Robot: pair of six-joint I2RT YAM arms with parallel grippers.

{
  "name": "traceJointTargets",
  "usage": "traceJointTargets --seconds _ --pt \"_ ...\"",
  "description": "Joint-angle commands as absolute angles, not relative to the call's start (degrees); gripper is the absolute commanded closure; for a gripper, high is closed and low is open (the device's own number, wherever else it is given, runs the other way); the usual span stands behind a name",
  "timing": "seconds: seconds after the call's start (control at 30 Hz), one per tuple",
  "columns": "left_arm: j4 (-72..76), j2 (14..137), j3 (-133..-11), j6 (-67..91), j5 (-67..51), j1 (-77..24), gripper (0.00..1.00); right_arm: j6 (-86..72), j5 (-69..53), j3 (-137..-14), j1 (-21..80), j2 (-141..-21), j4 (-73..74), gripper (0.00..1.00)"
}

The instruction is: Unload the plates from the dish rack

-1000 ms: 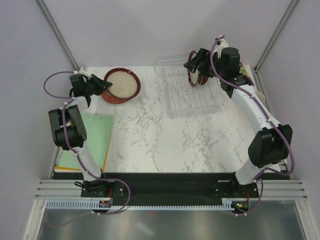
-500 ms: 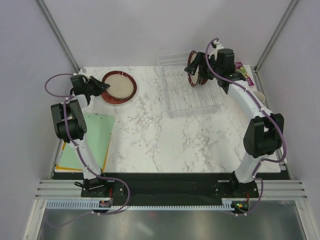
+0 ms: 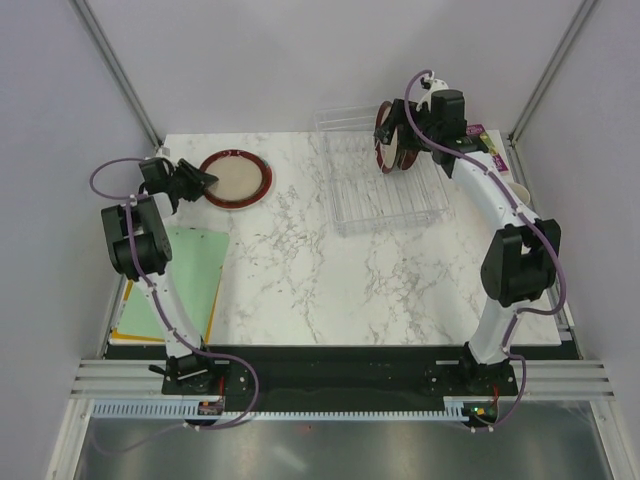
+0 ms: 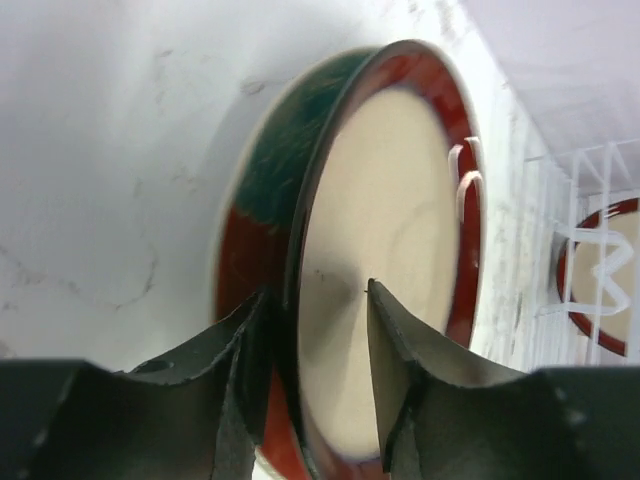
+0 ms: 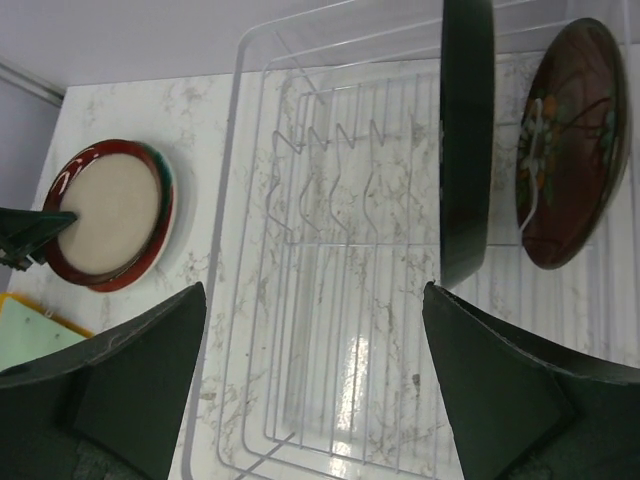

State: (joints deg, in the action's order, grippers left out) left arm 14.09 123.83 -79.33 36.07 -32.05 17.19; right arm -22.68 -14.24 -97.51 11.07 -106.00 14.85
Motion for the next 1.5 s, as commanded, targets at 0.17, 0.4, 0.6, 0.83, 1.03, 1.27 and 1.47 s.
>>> traceJointTargets --seconds 0.17,0.4,0.6,0.83,1.03,1.27,1.47 --pt "5.98 126.47 -84.11 32.52 -30.5 16.88 0.26 -13.63 -0.36 -107.73 13.26 -110.3 21.7 0.04" --pt "2.99 123.32 -81.48 32.17 -27.25 16.44 0.2 -8.27 9.74 -116.0 16.96 -118.2 26.09 0.06" --pt "1.85 120.5 -80.95 30.24 -26.45 16.44 0.18 -4.05 23.37 -122.69 18.9 -123.82 26.54 0.1" --pt "0.27 116.99 -80.07 28.04 -23.64 16.08 0.12 -0.88 31.9 -128.31 18.9 -129.63 25.05 0.2" --pt "0.26 113.03 -78.14 27.6 -23.29 16.08 0.0 1.04 32.61 -130.78 18.9 -132.8 23.47 0.23" --pt "-1.32 109.87 -76.55 27.51 -23.21 16.0 0.0 1.93 32.17 -132.63 18.98 -135.61 21.36 0.55" --pt "-1.58 107.06 -75.24 29.0 -22.33 15.73 0.0 3.34 35.06 -132.72 19.16 -135.71 19.6 0.98"
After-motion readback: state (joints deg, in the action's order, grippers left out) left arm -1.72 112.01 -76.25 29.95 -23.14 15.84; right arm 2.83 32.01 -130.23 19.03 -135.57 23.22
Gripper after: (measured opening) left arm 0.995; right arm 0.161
